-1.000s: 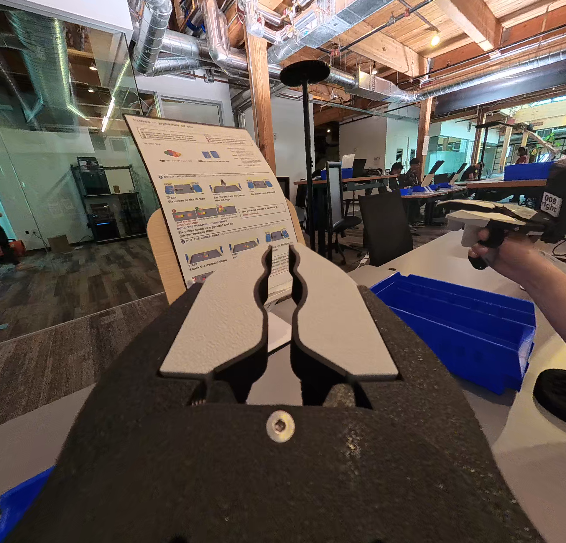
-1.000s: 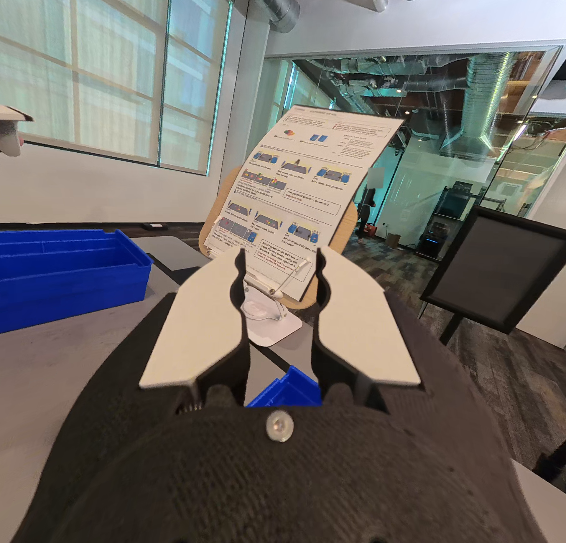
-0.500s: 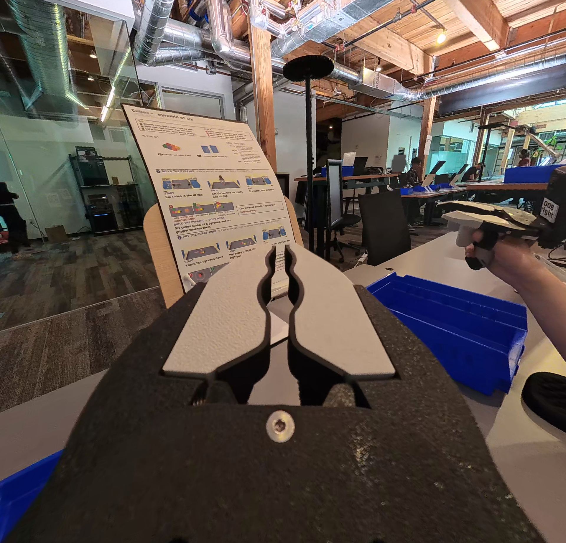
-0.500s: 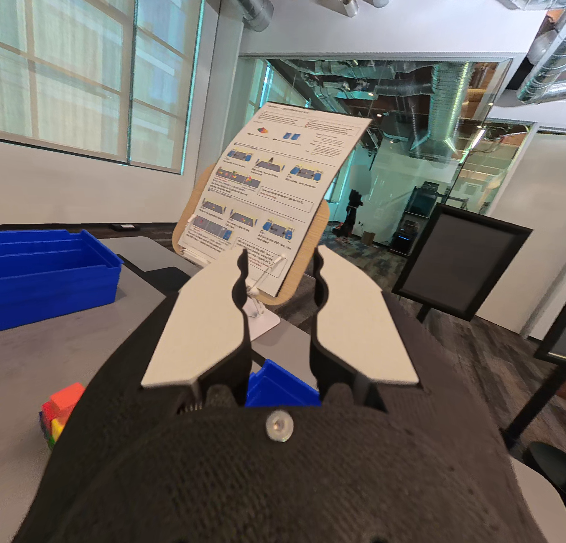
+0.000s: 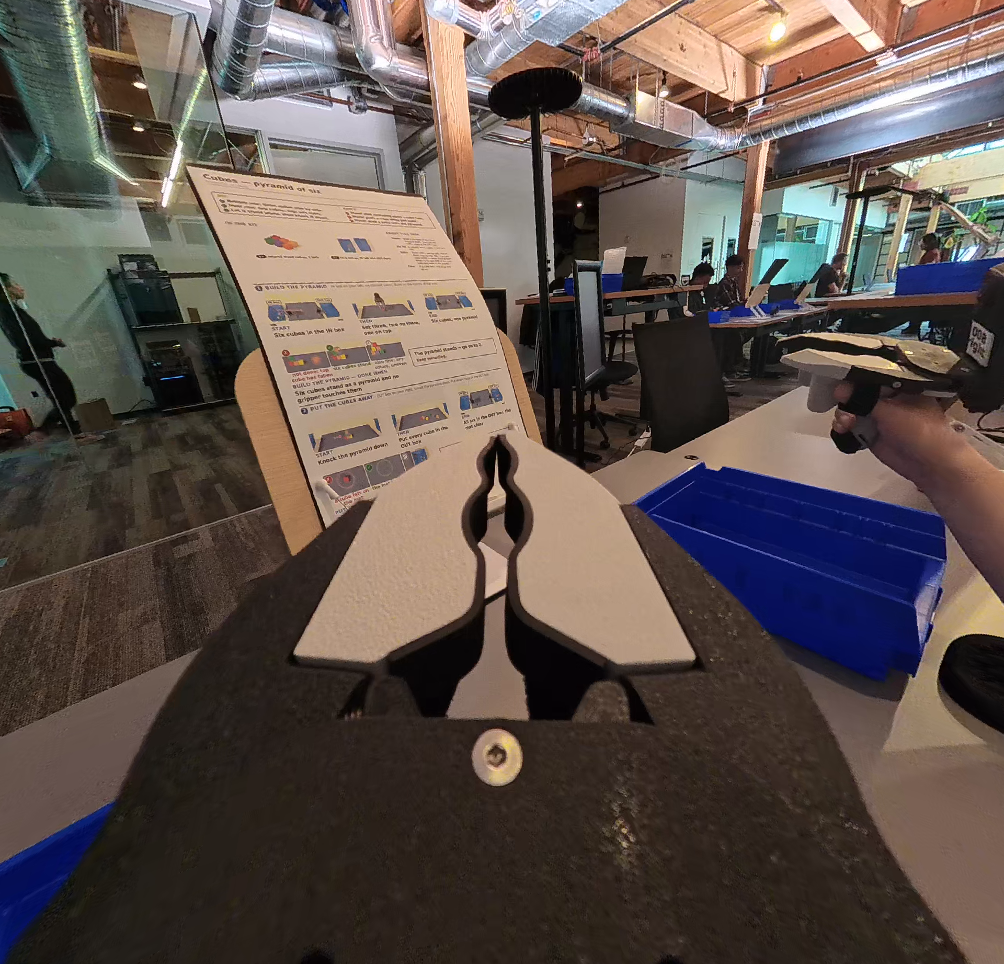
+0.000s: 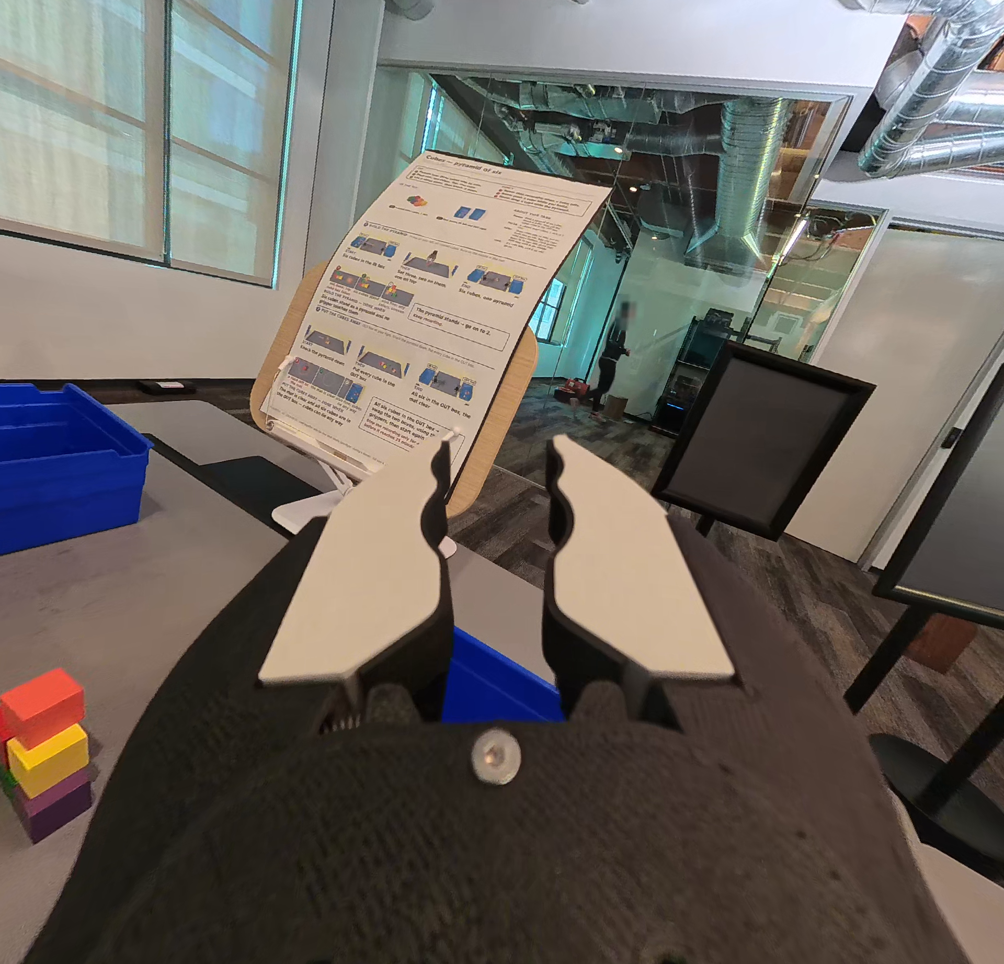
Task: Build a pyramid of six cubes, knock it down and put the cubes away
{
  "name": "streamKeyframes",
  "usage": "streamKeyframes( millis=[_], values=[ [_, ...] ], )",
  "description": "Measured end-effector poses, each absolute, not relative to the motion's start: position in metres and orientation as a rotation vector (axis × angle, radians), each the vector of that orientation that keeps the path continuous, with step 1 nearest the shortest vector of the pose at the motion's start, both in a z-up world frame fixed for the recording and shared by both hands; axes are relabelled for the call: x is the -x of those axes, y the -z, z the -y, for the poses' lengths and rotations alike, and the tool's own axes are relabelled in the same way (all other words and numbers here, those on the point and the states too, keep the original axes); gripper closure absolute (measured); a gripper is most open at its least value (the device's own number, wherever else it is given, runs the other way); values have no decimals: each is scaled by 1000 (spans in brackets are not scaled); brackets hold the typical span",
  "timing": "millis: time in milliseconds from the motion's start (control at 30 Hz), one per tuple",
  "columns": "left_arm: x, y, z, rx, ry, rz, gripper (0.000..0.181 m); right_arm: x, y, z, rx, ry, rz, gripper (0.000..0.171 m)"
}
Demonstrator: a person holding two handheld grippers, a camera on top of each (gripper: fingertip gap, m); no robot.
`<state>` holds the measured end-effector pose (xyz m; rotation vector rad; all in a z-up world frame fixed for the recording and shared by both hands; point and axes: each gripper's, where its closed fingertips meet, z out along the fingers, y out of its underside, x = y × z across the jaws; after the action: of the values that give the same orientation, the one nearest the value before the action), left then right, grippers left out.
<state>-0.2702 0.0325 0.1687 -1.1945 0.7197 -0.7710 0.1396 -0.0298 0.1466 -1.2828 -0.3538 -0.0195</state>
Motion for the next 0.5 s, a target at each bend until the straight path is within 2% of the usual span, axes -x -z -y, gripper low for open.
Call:
streamKeyframes(
  millis=[233,400,500],
  values=[
    [270,-169,-29,1199,762,-730,181,-136,-149,36,1255,-13,369,152],
    [270,-169,-26,1199,754,-732,181,-134,-150,40,1254,-35,394,170],
    [268,-170,-23,1193,746,-740,181,-134,-151,42,1253,-40,401,171]
  ],
)
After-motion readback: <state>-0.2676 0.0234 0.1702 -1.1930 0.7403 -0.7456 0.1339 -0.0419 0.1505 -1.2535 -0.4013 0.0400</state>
